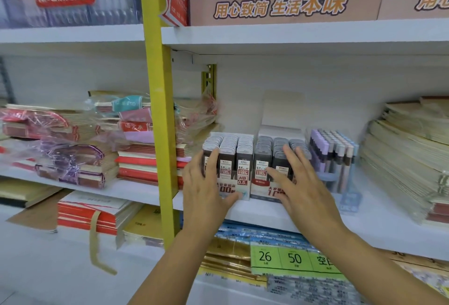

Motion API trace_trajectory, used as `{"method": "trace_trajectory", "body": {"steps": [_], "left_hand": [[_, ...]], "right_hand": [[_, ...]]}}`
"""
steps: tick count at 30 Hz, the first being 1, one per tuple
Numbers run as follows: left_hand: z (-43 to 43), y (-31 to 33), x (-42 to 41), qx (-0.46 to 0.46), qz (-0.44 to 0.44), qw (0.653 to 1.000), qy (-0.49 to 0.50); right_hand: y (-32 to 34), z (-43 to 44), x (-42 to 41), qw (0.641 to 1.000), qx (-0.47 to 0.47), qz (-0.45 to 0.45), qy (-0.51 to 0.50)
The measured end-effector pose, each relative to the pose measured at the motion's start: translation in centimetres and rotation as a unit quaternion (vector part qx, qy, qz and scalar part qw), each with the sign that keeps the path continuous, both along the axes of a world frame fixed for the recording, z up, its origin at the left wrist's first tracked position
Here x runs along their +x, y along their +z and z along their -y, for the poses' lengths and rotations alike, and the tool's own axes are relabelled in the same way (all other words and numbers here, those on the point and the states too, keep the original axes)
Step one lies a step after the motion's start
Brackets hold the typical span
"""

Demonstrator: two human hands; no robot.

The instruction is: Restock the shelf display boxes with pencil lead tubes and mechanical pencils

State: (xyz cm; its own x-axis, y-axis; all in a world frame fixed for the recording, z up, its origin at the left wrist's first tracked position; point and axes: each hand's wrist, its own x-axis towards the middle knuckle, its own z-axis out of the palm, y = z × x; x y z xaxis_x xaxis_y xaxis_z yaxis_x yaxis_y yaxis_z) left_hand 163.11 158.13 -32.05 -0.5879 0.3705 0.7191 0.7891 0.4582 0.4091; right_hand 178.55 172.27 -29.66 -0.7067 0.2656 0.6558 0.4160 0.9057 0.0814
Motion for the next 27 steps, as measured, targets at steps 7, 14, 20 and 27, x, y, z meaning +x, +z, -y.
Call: {"method": "trace_trajectory", "body": {"steps": [7,14,20,27], "left_hand": [[0.1,2.0,-0.6,-0.017,-0.133,0.991,0.009],[-0.4,4.8,-3.3,-0.14,-0.137,0.975,-0.105],[-0.1,5.0,-3.1,-0.157,-0.153,0.973,-0.078],[1.2,5.7,-1.6,-0.166,-0.126,0.974,-0.087]], "right_hand": [[2.5,0.2,-1.3,1.0,-0.008,-0.002,0.018],[4.8,0.1,-3.3,0.996,0.005,0.093,0.001],[4.4,-0.6,-1.7,0.998,-0.031,0.049,0.009],[4.3,-0.5,1.3,0.995,-0.084,0.008,0.051]]}}
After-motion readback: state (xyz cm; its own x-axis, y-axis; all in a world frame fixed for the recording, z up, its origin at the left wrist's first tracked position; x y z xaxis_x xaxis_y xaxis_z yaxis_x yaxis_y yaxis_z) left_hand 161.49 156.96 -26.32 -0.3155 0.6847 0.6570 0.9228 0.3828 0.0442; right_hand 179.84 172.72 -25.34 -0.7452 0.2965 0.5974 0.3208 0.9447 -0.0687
